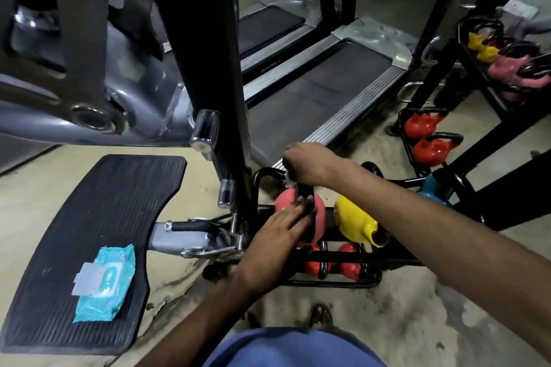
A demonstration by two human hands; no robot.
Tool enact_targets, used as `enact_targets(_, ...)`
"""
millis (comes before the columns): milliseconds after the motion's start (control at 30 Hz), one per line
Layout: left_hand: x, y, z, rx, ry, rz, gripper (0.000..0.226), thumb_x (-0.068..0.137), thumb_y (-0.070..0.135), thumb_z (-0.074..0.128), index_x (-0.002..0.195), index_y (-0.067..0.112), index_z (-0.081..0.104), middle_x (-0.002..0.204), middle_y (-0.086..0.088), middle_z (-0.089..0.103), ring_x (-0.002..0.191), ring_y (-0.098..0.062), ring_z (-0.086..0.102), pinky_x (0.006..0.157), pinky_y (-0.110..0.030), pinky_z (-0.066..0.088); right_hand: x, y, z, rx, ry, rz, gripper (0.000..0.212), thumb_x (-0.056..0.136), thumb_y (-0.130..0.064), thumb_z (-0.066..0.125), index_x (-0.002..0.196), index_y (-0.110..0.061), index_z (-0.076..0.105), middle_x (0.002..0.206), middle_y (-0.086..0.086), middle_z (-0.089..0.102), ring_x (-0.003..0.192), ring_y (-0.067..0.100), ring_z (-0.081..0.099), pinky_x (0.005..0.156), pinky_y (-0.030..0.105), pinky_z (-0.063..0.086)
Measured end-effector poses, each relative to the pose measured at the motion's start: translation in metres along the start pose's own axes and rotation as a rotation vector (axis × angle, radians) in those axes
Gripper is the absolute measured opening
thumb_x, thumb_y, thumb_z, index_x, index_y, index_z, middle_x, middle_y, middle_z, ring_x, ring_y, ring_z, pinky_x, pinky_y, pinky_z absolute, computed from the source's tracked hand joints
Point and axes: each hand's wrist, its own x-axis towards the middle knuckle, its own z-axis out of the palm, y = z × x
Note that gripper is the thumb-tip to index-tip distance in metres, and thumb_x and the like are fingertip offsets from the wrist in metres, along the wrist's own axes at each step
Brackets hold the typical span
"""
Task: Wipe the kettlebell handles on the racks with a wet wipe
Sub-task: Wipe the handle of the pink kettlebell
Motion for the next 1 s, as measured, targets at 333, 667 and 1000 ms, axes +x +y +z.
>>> enact_targets(333, -0.003, -0.004, -0.008, -0.183, 0.028, 0.005, 0.079, 0.091, 0.035, 0.073, 0.158, 0.014, 0.037, 0.169, 0.002, 0.023, 0.157, -0.009, 0.016, 0.126, -0.026, 0.018, -0.045, -0.032, 0.075, 2.365, 0.244, 0.835, 0.045, 0.106, -0.026, 0.036, 0.097, 0.005, 0.067, 0.083, 0.023, 0.075, 0.071, 0.035, 0.075, 0.072, 0.038, 0.061)
enact_targets(667, -0.006, -0.005, -0.007, -0.143, 0.011, 0.038, 0.075, 0.093, 0.036, 0.067, 0.158, 0.011, 0.037, 0.169, -0.001, 0.023, 0.157, -0.011, 0.014, 0.125, -0.038, 0.027, -0.036, -0.017, 0.07, 1.022, 0.682, 0.755, 0.018, 0.092, -0.023, 0.065, 0.083, -0.01, 0.07, 0.078, 0.004, 0.071, 0.074, 0.017, 0.064, 0.07, 0.031, 0.047)
enact_targets(1000, -0.016, -0.001, -0.005, -0.042, -0.029, 0.06, 0.066, 0.099, 0.035, 0.058, 0.158, 0.013, 0.036, 0.169, -0.004, 0.025, 0.158, -0.012, 0.011, 0.126, -0.036, 0.023, 0.002, -0.013, 0.017, -0.004, -0.014, 0.109, 0.013, 0.086, -0.016, 0.061, 0.094, -0.011, 0.071, 0.103, 0.01, 0.069, 0.1, 0.034, 0.068, 0.068, 0.035, 0.047)
